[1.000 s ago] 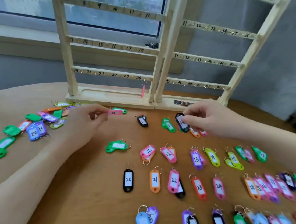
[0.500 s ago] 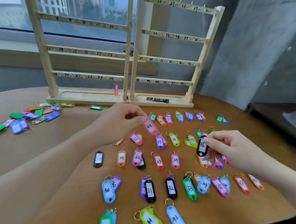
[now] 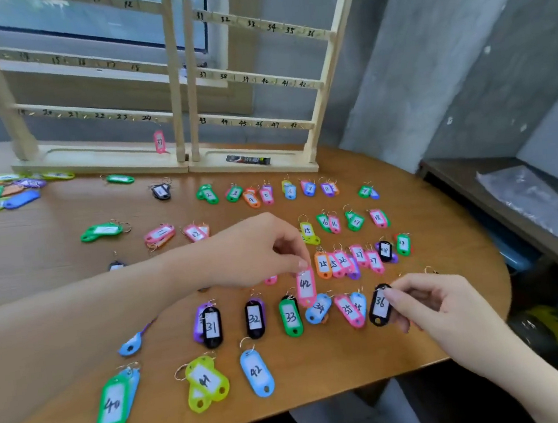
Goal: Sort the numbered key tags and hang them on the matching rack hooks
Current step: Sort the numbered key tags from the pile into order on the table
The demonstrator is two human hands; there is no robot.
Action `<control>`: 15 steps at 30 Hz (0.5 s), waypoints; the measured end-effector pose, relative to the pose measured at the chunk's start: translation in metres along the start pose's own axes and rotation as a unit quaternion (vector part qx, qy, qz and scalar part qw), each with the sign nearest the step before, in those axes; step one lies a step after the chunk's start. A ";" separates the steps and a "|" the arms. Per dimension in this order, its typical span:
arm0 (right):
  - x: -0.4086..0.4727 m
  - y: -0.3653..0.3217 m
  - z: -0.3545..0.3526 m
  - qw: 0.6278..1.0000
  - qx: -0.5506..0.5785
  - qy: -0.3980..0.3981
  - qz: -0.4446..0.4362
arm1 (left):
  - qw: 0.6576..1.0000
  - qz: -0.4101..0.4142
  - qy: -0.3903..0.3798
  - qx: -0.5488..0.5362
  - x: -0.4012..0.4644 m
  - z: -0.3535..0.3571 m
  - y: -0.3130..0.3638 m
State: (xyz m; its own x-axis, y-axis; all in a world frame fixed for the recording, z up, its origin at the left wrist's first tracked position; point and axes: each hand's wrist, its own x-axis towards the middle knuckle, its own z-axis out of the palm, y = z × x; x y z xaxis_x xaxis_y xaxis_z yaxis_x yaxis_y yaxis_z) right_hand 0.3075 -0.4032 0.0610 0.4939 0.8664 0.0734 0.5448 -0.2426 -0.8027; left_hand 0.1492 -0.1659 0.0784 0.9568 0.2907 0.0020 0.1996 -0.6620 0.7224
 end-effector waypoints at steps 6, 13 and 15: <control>-0.009 0.010 -0.006 0.999 0.023 0.008 0.035 | 0.999 0.006 -0.036 -0.030 0.004 0.015 0.006; -0.014 0.012 0.002 0.999 0.036 0.003 0.033 | 0.998 0.017 -0.017 -0.058 -0.028 0.028 0.002; -0.014 0.010 0.006 0.999 0.023 -0.001 0.030 | 0.998 0.018 -0.014 -0.064 -0.036 0.030 0.000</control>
State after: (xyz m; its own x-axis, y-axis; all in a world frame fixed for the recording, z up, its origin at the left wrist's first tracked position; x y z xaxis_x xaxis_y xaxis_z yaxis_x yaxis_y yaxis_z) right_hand 0.3025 -0.4150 0.0483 0.5228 0.8521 0.0236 0.4823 -0.2728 -0.8324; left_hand 0.1209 -0.1967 0.0574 0.9689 0.2473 0.0110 0.1384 -0.5781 0.8041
